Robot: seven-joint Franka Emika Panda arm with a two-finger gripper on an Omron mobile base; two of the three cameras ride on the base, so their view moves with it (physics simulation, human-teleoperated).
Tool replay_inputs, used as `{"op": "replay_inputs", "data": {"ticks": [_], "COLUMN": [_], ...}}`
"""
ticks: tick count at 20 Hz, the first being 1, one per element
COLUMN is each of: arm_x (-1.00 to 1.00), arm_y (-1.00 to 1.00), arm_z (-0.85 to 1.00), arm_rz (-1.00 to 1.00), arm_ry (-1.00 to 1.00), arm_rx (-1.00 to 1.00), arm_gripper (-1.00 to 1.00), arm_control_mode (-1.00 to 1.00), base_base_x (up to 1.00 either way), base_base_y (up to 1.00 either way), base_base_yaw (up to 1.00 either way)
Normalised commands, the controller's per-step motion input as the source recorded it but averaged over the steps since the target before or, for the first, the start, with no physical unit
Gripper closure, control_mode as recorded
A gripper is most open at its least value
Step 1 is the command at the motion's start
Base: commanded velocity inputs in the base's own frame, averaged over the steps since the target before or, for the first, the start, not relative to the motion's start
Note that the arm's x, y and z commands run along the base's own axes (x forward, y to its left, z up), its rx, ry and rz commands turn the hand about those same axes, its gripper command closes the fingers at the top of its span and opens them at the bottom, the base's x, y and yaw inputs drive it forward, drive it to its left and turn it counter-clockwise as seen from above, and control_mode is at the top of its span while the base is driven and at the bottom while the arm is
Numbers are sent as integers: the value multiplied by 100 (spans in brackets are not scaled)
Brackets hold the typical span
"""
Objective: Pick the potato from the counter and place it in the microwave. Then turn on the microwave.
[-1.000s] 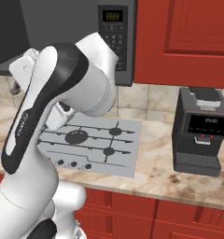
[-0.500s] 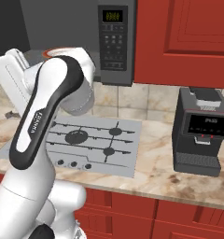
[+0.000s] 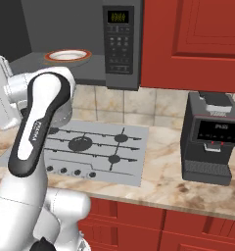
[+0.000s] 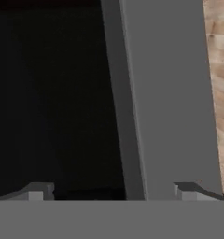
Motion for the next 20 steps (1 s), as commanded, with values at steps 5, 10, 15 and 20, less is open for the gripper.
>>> {"op": "replay_inputs", "data": {"ticks": [5,10,15,20], "arm_x": [13,2,0,0], "arm_y": [76,84,84,48], "arm_z": [10,10,7,10], "arm_rz": [17,15,13,6], "arm_ry": [0,0,0,-4], "arm_rx": [16,9,5,2], "arm_gripper": [-100,-100,-100,-100], "arm_control_mode": [-100,-100,-100,-100], "base_base_x": [0,0,0,0], "base_base_y": [0,0,0,0], "base_base_yaw": [0,0,0,0]}}
